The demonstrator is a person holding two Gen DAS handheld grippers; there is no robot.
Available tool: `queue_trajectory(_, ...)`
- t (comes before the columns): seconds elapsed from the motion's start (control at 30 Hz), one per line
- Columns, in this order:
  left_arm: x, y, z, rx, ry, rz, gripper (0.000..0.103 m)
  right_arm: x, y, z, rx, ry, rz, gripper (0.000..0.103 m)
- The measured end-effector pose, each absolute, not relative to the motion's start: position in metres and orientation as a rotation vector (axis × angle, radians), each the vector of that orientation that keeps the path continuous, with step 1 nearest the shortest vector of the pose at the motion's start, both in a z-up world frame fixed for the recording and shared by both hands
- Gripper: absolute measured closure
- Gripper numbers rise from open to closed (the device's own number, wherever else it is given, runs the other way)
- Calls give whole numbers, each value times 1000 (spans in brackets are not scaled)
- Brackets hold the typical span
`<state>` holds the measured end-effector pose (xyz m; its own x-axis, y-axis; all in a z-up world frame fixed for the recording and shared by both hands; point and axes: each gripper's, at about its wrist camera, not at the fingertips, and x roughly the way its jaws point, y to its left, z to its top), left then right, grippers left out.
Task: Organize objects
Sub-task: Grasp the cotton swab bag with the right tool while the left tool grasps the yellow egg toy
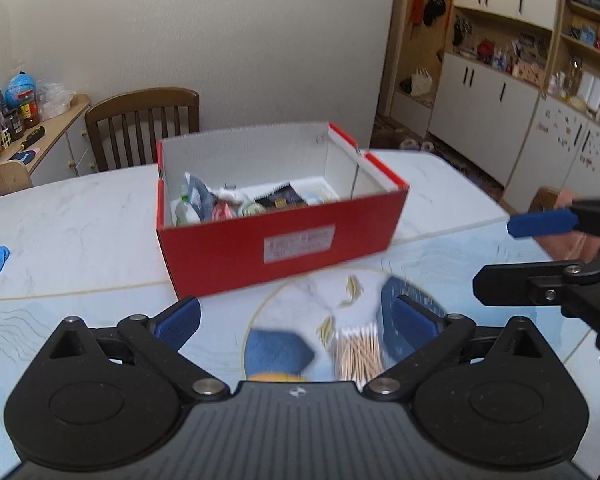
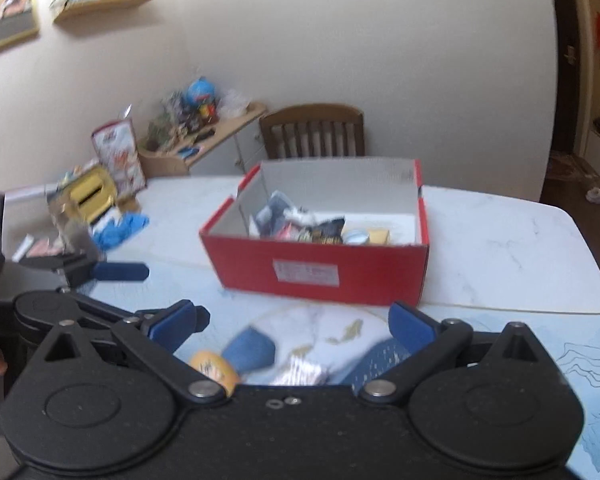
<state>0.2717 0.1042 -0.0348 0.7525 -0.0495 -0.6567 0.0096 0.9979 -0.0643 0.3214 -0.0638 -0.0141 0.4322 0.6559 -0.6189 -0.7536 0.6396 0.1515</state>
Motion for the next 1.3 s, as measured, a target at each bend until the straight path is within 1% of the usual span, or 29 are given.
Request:
queue_trajectory(0.13,261,96,-53,-31,714,-34,0,318,-59,-29,-246,729,852,0)
queue_trajectory(0.3,259,91,-85,2,747,-14,0,327,-58,-57,-251,803,795,0)
queue_trajectory(0.57,264,101,-128,-43,815,26,1,335,-47,-92,-243,890,742,0)
queue_trajectory(0.97,268,101,-148,-37,825,28,1,346,-9,-128,-229,1020,670,2)
queue_trajectory(1.07,269,100,-151,-33,826,33,1,348,-1,-137,-249,1042,646,5)
queue_trajectory(1.3,268,100,-152,-20,805,45,1,347,10,-147,-272,1071,624,8)
